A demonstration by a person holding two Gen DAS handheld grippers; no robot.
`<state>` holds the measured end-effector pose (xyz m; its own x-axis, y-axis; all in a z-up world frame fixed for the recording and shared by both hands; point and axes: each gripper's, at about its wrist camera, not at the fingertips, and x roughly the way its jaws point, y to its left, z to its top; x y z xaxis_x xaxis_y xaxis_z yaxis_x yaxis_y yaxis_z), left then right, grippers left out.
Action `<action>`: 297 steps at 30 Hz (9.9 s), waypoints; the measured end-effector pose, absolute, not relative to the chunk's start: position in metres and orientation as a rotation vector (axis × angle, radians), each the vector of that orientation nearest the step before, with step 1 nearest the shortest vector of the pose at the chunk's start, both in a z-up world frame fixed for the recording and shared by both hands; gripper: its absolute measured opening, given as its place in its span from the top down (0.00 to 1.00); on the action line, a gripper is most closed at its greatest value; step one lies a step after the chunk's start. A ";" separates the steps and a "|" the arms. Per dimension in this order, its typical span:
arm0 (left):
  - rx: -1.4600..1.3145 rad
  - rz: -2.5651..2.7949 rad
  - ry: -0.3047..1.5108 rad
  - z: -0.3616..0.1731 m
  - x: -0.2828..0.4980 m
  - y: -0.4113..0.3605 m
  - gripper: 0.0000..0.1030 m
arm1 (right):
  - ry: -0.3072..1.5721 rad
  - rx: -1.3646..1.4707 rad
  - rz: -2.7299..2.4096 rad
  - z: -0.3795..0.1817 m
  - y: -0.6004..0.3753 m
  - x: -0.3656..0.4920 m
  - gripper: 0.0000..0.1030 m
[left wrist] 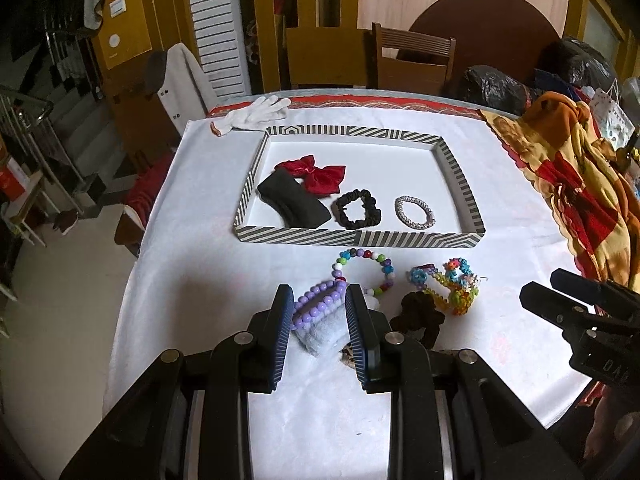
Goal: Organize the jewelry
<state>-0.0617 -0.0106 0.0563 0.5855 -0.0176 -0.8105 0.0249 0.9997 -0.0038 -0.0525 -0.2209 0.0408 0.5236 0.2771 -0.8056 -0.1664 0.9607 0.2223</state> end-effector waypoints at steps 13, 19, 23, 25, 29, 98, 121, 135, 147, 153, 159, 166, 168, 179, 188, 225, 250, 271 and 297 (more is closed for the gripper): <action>0.011 -0.027 0.960 0.051 -0.063 -0.011 0.92 | 0.990 0.102 0.255 0.043 -0.219 -0.056 0.34; 0.007 -0.027 0.972 0.047 -0.061 -0.012 0.92 | 0.999 0.097 0.257 0.041 -0.219 -0.054 0.34; 0.003 -0.028 0.978 0.045 -0.058 -0.013 0.92 | 1.005 0.098 0.255 0.039 -0.219 -0.053 0.34; 0.004 -0.029 0.980 0.044 -0.057 -0.015 0.92 | 1.005 0.099 0.253 0.039 -0.220 -0.052 0.34; 0.005 -0.032 0.986 0.043 -0.055 -0.018 0.92 | 1.009 0.098 0.249 0.037 -0.222 -0.050 0.34; -0.190 -0.155 1.245 -0.018 -0.008 0.029 0.92 | 1.160 0.085 0.198 -0.040 -0.268 -0.004 0.34; -0.145 -0.262 1.360 -0.049 0.026 0.012 0.92 | 1.205 0.047 0.283 -0.067 -0.253 0.049 0.46; -0.148 -0.114 1.385 -0.071 0.044 0.053 0.92 | 1.195 -0.050 0.299 -0.079 -0.235 0.069 0.74; -0.081 -0.127 1.303 -0.072 0.044 0.044 1.00 | 1.193 0.172 0.379 -0.058 -0.260 0.061 0.89; -0.147 -0.136 1.240 -0.038 0.036 0.055 1.00 | 1.135 0.224 0.401 -0.026 -0.269 0.049 0.89; -0.161 -0.171 1.158 0.005 0.032 0.053 1.00 | 1.059 0.241 0.422 0.010 -0.272 0.043 0.89; -0.154 -0.204 1.099 0.035 0.045 0.034 1.00 | 0.996 0.221 0.419 0.040 -0.274 0.042 0.89; -0.154 -0.209 1.087 0.042 0.049 0.031 1.00 | 0.985 0.218 0.422 0.047 -0.274 0.043 0.89; -0.080 -0.220 1.042 0.064 0.081 -0.012 1.00 | 0.949 0.170 0.415 0.068 -0.267 0.058 0.89; -0.032 -0.208 1.047 0.055 0.118 -0.044 1.00 | 0.958 0.143 0.404 0.067 -0.262 0.090 0.89; -0.037 -0.111 1.202 -0.048 0.227 -0.060 1.00 | 1.090 0.070 0.307 -0.051 -0.233 0.250 0.89; -0.034 -0.073 1.138 -0.008 0.160 -0.054 1.00 | 1.029 0.124 0.245 -0.017 -0.240 0.151 0.45; -0.070 -0.009 1.045 0.034 0.080 -0.023 1.00 | 0.964 0.114 0.276 0.025 -0.215 0.083 0.39; -0.058 -0.013 0.966 0.066 0.005 0.000 1.00 | 0.909 0.077 0.316 0.051 -0.183 -0.001 0.34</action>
